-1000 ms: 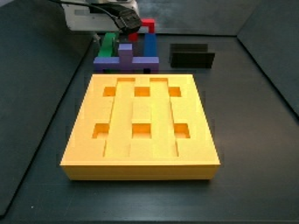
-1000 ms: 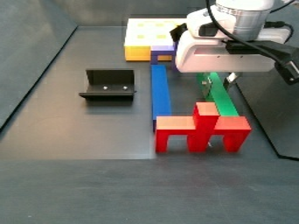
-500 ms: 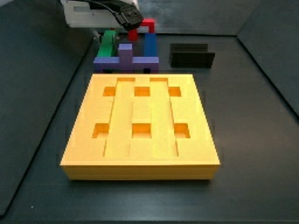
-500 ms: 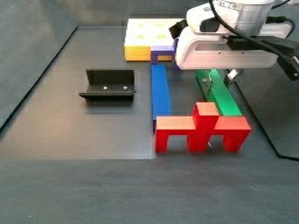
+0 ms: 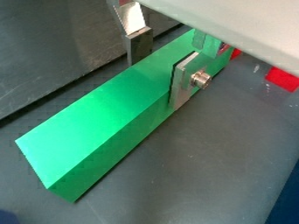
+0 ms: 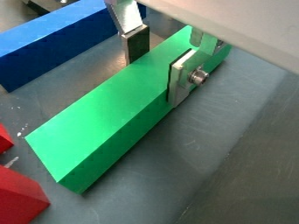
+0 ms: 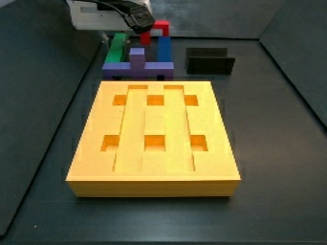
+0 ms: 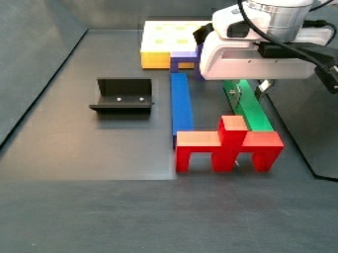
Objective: Pick up the green object. Move up. Move to above the board. Insert the green object.
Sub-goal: Pick up the green object, then move up, then move to above the board.
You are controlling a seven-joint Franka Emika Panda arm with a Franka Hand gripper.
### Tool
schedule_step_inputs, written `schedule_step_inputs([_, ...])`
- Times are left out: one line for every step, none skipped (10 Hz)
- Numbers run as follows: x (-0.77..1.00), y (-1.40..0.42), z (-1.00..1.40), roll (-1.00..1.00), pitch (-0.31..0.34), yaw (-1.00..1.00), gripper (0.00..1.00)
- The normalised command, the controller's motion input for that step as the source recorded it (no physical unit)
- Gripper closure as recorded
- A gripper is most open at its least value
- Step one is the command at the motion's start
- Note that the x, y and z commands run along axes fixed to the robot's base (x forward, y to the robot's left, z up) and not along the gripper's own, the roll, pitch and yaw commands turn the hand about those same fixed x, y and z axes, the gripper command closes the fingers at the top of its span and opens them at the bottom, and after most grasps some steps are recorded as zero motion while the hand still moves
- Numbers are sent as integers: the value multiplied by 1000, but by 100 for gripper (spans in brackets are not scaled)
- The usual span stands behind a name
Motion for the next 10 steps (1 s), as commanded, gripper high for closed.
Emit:
schedule_step_inputs([0, 0, 0, 0, 0, 0, 100])
schedule_step_inputs([0, 0, 833, 0, 0, 0, 100])
schedule_step_inputs([-23, 79, 805, 7, 17, 9, 100])
schedule_step_inputs([-65, 55, 641, 12, 42, -4, 100])
schedule_step_inputs([-28, 38, 271, 48, 15, -3, 100])
schedule_step_inputs([0, 0, 1400, 0, 0, 0, 100])
schedule_step_inputs([-3, -8, 1400, -5, 24, 6, 100])
schedule_step_inputs([-40, -9, 1400, 8, 59, 3, 100])
schedule_step_inputs([-16, 3, 1400, 53, 41, 8, 100])
schedule_step_inputs([26, -2, 1400, 39, 63, 9, 100])
